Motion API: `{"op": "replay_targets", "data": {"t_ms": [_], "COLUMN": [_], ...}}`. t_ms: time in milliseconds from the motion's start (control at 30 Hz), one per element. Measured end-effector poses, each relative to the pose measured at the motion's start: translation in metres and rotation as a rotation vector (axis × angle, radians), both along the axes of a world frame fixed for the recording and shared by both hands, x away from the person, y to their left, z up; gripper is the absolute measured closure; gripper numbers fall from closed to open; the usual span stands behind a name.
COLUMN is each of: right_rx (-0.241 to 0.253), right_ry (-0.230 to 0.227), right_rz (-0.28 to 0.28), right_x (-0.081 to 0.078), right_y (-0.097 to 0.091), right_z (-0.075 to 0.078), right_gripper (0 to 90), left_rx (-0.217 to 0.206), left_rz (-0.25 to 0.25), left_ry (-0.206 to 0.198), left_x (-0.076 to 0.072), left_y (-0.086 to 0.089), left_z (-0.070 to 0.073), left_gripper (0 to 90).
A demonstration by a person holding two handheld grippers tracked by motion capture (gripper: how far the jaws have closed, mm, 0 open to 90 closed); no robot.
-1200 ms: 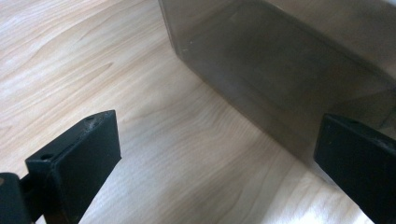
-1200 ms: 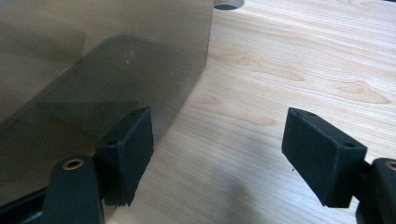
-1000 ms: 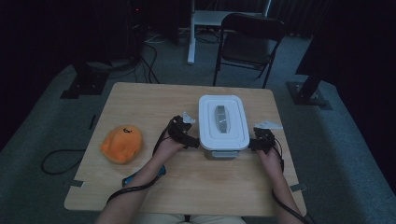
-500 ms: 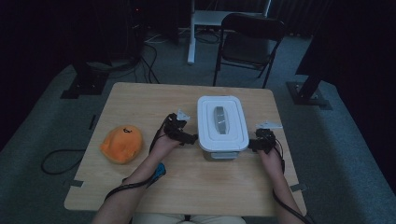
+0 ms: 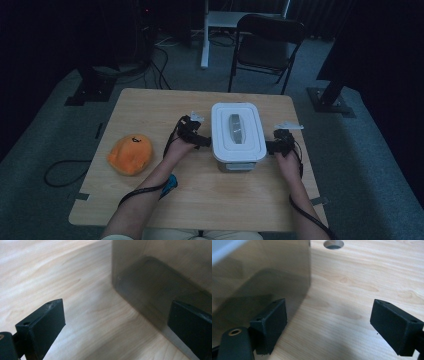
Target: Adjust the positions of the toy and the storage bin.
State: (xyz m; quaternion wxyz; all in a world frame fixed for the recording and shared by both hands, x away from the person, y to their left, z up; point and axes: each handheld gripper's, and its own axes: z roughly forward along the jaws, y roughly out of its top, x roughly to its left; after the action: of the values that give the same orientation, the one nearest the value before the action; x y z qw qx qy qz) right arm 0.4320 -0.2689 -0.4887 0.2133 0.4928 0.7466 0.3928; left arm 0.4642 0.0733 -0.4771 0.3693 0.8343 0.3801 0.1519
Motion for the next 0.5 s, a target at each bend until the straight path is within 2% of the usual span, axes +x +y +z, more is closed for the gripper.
{"op": "replay_targets", "data": {"t_ms": [100, 233, 367, 500], "right_rx": [-0.005, 0.007, 0.005, -0.008], "right_ry": [-0.003, 0.001, -0.015, -0.022], "right_rz": [0.005, 0.016, 0.022, 0.043], "right_x": [0.001, 0.000, -0.005, -0.010], "right_y": [0.001, 0.001, 0.003, 0.007], "right_z": [0.001, 0.000, 0.000, 0.001], "right_gripper": [14.3, 15.7, 18.7, 20.2], "left_rx": [-0.015, 0.003, 0.021, 0.036], "left_rz": [0.000, -0.006, -0.011, -0.024], "left_ry": [0.007, -0.009, -0.014, -0.022], "left_x": [0.002, 0.000, -0.003, -0.011], "left_y": [0.001, -0.001, -0.002, 0.000], "left_z": [0.001, 0.003, 0.005, 0.007], "left_gripper": [2.1, 2.1, 2.2, 2.2]}}
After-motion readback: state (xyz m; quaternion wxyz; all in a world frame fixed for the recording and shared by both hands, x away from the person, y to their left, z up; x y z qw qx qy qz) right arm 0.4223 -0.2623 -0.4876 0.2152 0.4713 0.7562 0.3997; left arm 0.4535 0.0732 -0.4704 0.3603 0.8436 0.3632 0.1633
